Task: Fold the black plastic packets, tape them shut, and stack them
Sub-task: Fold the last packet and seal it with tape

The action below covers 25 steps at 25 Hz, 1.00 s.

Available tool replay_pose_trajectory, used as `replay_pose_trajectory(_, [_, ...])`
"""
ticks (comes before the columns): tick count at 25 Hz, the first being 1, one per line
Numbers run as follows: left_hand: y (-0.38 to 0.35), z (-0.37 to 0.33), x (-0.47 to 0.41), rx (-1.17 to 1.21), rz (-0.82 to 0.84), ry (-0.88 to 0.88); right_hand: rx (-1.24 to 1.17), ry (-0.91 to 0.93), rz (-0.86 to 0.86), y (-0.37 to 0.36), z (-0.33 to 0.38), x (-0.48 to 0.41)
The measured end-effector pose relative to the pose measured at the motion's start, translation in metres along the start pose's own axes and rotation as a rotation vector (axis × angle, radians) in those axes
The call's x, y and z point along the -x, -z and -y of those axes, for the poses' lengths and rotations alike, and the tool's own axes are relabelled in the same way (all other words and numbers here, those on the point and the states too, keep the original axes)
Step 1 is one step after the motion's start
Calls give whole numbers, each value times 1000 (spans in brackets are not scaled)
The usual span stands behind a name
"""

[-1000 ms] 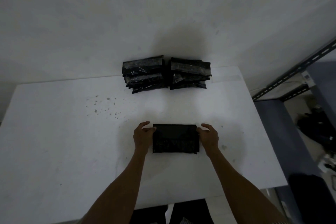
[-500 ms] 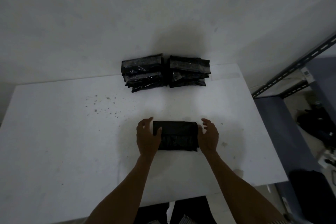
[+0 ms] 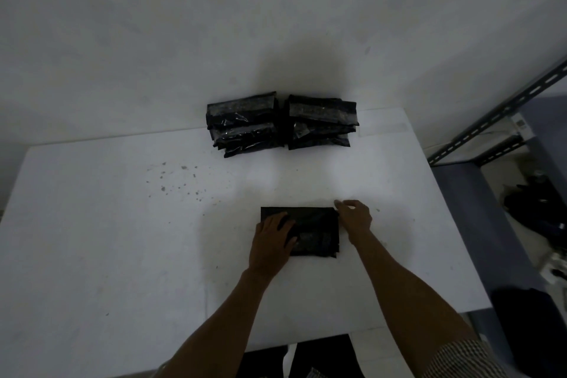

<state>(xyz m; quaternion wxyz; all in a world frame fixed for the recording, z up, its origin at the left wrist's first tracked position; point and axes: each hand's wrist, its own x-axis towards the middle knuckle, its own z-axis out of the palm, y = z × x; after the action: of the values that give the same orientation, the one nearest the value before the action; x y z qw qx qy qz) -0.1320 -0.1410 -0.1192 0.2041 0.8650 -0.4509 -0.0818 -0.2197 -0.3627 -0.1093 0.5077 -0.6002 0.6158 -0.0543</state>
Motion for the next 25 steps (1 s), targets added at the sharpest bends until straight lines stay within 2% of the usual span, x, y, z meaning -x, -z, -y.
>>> replay_pose_trajectory(3, [-1,1,-1,2,-13,4,-65,-58,43,0,5,-9])
replay_pose_trajectory(7, [-2,3,-2,7,2,-3,-49,-15,-38,-2,8,-6])
replay_pose_trajectory(11, [0,4,-3,11,30,2,-77,-45,-55,-3,7,4])
replay_pose_trajectory(13, [1,3,-3,9,27,1,92,-11,-21,0,6,1])
replay_pose_trajectory(15, [0,3,-3,23,22,6,159,6,39,2,7,-7])
replay_pose_trajectory(19, [-1,3,-3,22,22,9,46,-54,113,0,10,-20])
replay_pose_trajectory(22, [-2,5,-3,33,27,10,91,-125,168,-1,11,-24])
replay_pose_trajectory(25, [-2,5,-4,40,21,2,-57,-199,189,4,7,-26])
